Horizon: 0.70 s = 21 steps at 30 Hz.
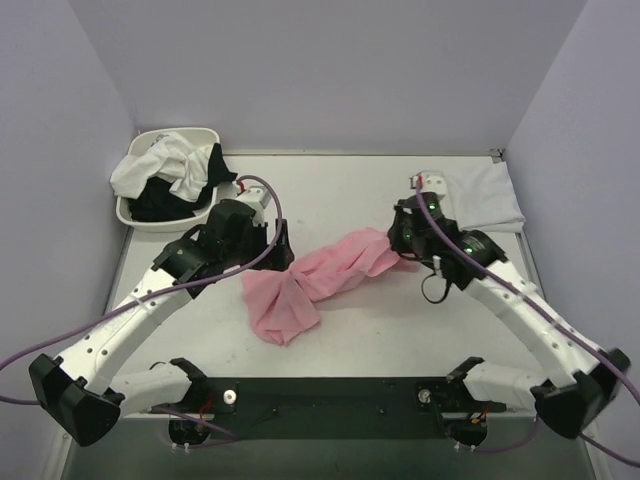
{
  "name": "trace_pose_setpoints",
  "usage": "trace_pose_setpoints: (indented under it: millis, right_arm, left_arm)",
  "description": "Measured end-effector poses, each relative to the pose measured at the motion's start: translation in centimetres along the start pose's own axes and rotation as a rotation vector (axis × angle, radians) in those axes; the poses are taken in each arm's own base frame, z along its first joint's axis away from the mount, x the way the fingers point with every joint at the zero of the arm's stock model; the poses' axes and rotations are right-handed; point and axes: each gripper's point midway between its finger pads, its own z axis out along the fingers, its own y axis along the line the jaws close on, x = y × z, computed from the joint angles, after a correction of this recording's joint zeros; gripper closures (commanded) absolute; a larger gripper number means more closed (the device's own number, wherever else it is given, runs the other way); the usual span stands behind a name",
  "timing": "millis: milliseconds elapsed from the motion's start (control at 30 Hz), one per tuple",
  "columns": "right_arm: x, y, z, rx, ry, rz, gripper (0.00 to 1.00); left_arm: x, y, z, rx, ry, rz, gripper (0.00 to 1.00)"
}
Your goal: Fold and stack the t-shirts
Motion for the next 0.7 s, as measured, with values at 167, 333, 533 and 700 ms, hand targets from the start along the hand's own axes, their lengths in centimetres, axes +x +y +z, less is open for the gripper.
trace_pose_setpoints:
  millis: [167,333,533,700]
  right_arm:
    - [-4.4,-1.8,-7.7,-0.021,-0.192,0.048,1.00]
    - [-0.4,-3.7,-6.2,0.061,-0.077,0.003,1.00]
    - [3.3,-5.0,-4.6,0.120,0.042,-0.034,1.00]
    - [2.8,-5.0,-5.5,0.105,0.011,-0.019,1.00]
  left_arm:
    - [4.1,-3.5,1.0,0.091,0.080,0.099,0.03]
    - [10.6,-9.8,1.9,0.162,0.177,0.303,0.02]
    - [17.9,-13.4,3.5,0.110,0.271,0.442,0.02]
    - [20.2,-15.4,4.9,0.045,0.269,0.458,0.02]
